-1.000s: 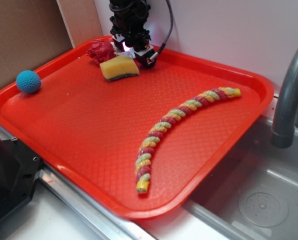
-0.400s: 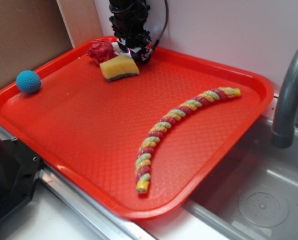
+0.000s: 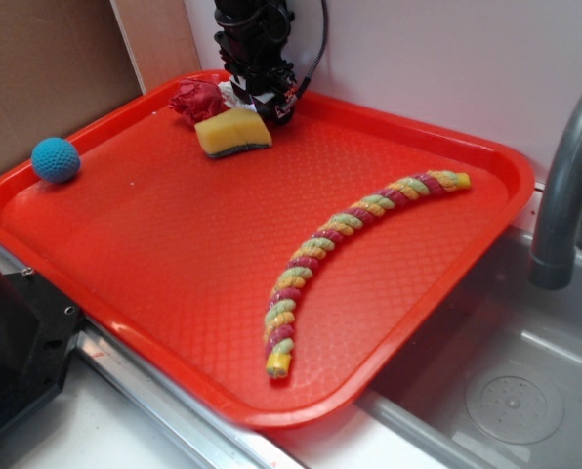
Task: Grab the white paper.
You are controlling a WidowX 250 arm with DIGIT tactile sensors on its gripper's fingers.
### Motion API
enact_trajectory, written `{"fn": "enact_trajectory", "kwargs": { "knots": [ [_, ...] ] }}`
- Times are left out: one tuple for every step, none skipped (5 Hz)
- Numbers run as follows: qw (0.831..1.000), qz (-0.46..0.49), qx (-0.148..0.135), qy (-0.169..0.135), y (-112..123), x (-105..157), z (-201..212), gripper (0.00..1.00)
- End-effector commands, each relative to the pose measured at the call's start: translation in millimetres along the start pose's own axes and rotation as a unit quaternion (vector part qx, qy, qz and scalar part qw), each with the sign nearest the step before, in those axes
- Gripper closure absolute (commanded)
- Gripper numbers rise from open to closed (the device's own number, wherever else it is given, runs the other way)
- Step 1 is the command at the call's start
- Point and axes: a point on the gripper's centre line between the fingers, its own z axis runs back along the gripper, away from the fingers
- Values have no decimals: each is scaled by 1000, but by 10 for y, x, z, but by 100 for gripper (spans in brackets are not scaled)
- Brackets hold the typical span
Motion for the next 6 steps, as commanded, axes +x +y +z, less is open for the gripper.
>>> {"fn": "enact_trajectory", "kwargs": {
  "knots": [
    [1000, -3, 2, 9, -59, -31, 23, 100],
    [1000, 11, -12, 24, -112, -207, 397, 100],
    [998, -3, -54, 12, -482, -573, 1064, 100],
    [992, 39, -112, 36, -699, -865, 1755, 100],
    [994, 24, -105, 29, -698, -1267, 2346, 100],
    [993, 50, -105, 32, -491, -1111, 2797, 100]
  ]
}}
